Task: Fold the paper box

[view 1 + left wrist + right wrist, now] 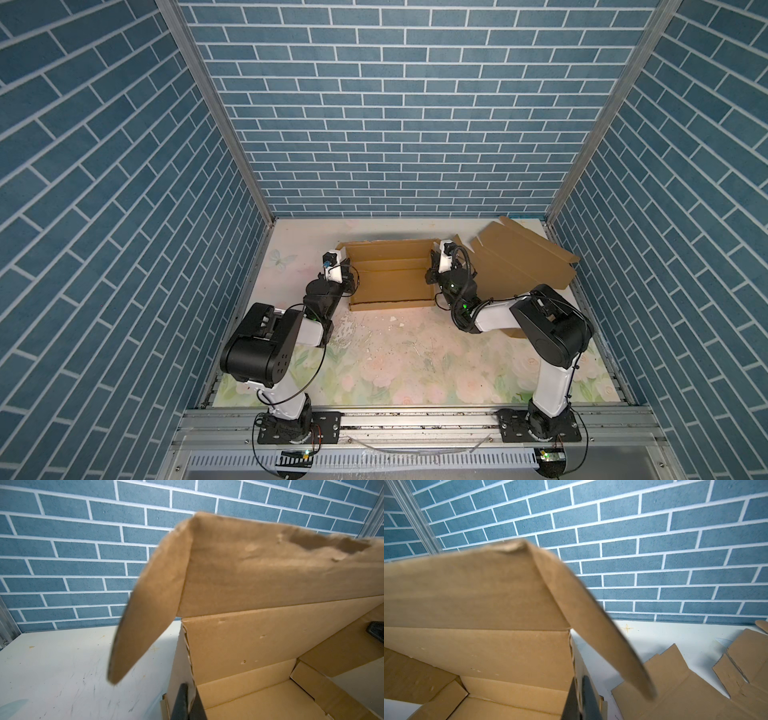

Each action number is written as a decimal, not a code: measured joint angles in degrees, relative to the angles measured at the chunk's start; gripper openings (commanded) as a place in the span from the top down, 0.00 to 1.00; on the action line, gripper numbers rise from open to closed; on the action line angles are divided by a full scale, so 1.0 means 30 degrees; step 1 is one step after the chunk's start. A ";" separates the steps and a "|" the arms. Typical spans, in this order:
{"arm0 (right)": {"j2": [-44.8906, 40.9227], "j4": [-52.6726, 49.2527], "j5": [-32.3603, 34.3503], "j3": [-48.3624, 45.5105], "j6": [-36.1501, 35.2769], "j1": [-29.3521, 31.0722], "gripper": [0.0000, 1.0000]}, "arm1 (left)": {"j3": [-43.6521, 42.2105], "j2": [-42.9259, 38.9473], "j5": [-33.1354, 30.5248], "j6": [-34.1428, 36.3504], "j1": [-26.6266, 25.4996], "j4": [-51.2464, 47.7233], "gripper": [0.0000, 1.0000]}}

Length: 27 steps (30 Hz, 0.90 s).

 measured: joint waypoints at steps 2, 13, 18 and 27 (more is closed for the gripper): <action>-0.0015 0.0408 -0.0007 -0.0342 0.0051 0.0058 1.00 | -0.0175 -0.0255 0.0007 -0.0007 -0.0022 -0.0117 1.00; -0.0488 0.1690 0.0029 -0.1880 0.1049 0.0262 1.00 | -0.1217 -0.3031 -0.0306 0.0087 -0.0707 -0.2761 1.00; -0.0488 0.2266 0.0095 -0.2375 0.1450 0.0335 1.00 | -0.1872 -0.3614 -0.0918 0.0051 -0.1231 -0.3082 1.00; -0.0488 0.2907 0.0590 -0.3330 0.1872 0.0444 1.00 | -0.2674 -0.3585 -0.2856 -0.0328 -0.2987 -0.3155 1.00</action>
